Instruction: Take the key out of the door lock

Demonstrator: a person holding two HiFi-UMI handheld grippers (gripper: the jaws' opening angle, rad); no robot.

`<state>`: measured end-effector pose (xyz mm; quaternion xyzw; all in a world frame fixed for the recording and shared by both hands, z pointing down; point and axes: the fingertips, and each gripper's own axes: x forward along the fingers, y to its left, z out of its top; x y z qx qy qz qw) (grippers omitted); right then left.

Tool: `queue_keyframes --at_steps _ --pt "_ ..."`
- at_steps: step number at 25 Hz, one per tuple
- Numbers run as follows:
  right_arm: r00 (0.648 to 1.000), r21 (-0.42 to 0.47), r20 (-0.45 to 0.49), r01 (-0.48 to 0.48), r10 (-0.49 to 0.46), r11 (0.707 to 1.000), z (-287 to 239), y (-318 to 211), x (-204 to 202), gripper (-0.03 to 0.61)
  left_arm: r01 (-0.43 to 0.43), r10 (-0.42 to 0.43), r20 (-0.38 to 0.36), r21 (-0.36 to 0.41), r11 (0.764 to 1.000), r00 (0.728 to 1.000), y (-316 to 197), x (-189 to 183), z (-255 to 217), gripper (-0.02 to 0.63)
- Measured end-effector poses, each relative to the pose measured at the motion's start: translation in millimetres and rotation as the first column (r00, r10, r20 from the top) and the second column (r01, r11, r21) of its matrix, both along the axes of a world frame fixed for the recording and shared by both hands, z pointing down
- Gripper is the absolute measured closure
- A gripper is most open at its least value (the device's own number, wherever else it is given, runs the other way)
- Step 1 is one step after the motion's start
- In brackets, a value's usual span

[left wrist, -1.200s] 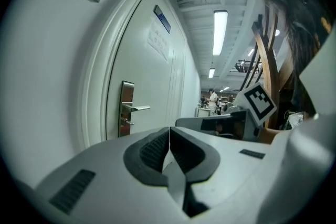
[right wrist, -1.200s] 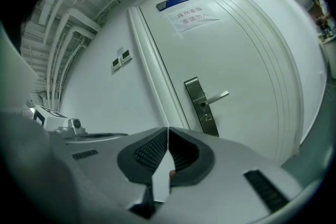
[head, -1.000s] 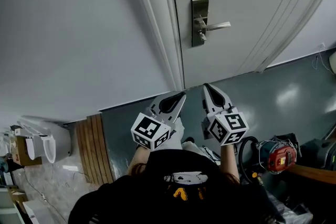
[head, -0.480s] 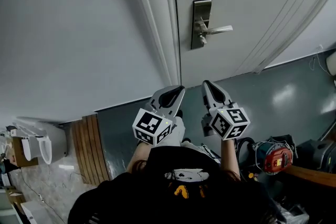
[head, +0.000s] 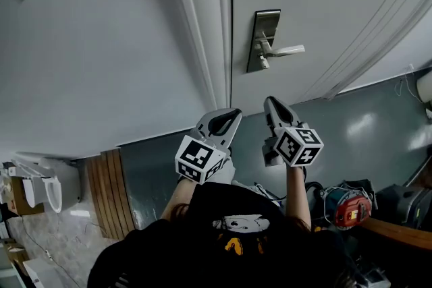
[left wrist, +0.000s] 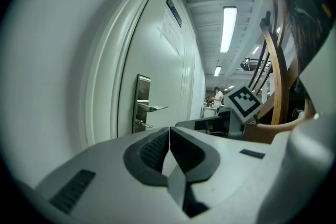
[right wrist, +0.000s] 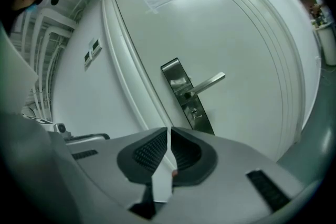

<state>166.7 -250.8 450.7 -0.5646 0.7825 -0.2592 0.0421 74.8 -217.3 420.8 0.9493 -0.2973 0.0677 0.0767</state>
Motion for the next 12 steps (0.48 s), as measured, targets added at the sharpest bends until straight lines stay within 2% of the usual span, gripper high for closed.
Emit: queue_keyframes --at_steps 4,6,12 --pt "0.998 -0.030 0.060 -0.013 0.015 0.999 10 -27 10 0.560 -0.016 0.016 0.002 0.000 1.000 1.000 -11 4 2 0.604" --pt "0.995 -0.044 0.098 -0.014 0.018 0.999 15 -40 13 0.501 -0.020 0.020 0.005 -0.004 1.000 1.000 -16 4 5 0.603" --pt "0.984 -0.073 0.162 -0.056 0.067 0.996 24 -80 28 0.486 -0.012 0.012 0.014 -0.016 1.000 1.000 -29 -3 10 0.603"
